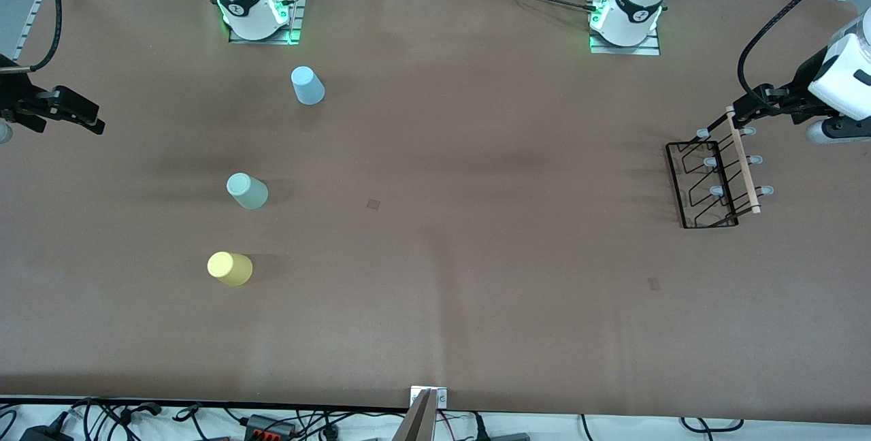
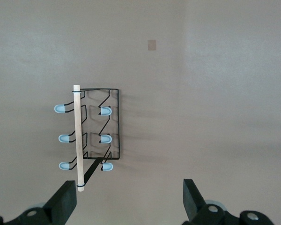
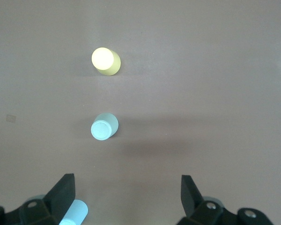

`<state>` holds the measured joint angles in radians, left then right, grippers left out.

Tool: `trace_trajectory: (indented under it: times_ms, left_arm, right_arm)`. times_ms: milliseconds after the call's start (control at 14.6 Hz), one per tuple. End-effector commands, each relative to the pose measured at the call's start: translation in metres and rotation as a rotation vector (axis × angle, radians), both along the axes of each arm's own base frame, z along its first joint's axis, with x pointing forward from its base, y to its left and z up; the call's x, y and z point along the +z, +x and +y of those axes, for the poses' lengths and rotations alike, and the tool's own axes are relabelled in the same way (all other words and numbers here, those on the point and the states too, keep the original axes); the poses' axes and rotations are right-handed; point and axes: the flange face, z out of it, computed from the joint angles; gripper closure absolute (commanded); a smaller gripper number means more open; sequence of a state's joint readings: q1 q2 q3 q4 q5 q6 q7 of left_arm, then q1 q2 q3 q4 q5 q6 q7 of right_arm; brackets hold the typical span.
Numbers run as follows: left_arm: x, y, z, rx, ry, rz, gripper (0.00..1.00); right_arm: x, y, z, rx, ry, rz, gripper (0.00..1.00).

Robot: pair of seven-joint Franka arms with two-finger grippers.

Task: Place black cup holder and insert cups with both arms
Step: 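Reach the left gripper down and grasp the wooden rod of the holder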

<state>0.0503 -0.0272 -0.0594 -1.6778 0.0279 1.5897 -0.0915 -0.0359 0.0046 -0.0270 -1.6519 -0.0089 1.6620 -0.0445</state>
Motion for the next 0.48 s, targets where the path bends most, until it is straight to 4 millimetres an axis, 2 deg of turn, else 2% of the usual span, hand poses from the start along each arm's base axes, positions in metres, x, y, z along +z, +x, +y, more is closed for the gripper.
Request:
trace_trajectory:
  times_ms: [0, 412]
  left_arm:
    - [0.0048, 0.0029, -0.0010, -0.018, -0.013, 0.009, 0.00]
    - [0.0009, 0.0064, -0.0019, -0.015, -0.015, 0.015, 0.00]
  right_arm:
    - [0.0021, -0.0057, 0.0013, 0.017, -0.006, 0.000, 0.00]
    - [0.0033, -0.0053, 0.0006, 0.016, -0.005, -0.002, 0.00]
